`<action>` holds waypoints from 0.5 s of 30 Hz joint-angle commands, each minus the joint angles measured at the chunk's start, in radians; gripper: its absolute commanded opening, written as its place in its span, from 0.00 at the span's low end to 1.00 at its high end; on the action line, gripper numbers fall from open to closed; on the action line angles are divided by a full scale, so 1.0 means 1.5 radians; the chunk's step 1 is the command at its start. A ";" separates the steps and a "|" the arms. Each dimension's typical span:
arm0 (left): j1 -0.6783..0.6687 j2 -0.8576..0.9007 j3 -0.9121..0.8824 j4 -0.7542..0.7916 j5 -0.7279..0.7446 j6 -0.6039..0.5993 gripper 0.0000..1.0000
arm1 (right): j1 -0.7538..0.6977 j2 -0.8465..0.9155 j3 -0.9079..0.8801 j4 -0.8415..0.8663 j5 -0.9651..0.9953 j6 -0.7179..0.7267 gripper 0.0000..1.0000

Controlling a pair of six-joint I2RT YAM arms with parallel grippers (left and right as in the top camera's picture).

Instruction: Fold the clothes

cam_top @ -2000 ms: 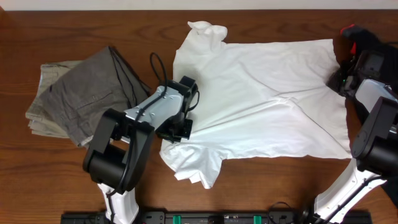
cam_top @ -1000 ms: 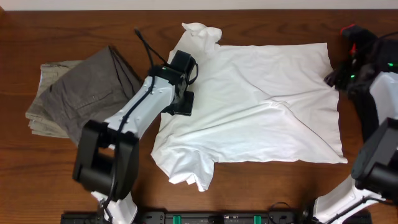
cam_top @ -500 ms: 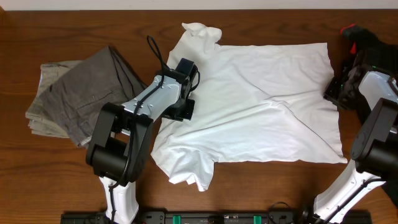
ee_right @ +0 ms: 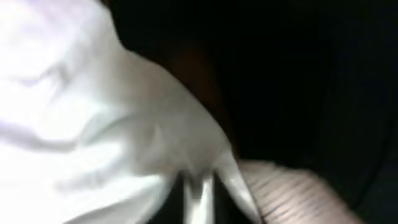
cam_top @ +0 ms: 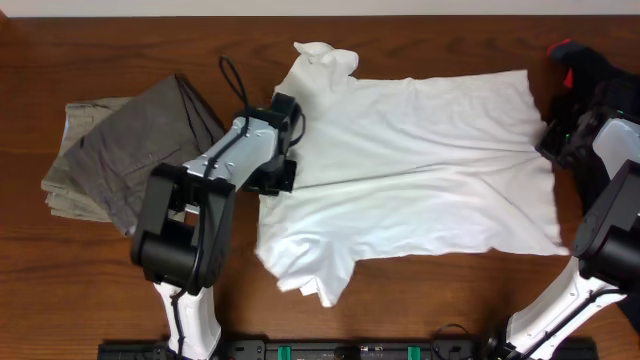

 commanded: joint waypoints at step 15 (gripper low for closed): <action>0.017 -0.091 0.097 0.017 0.014 0.008 0.26 | 0.007 -0.045 0.080 -0.168 -0.206 -0.051 0.33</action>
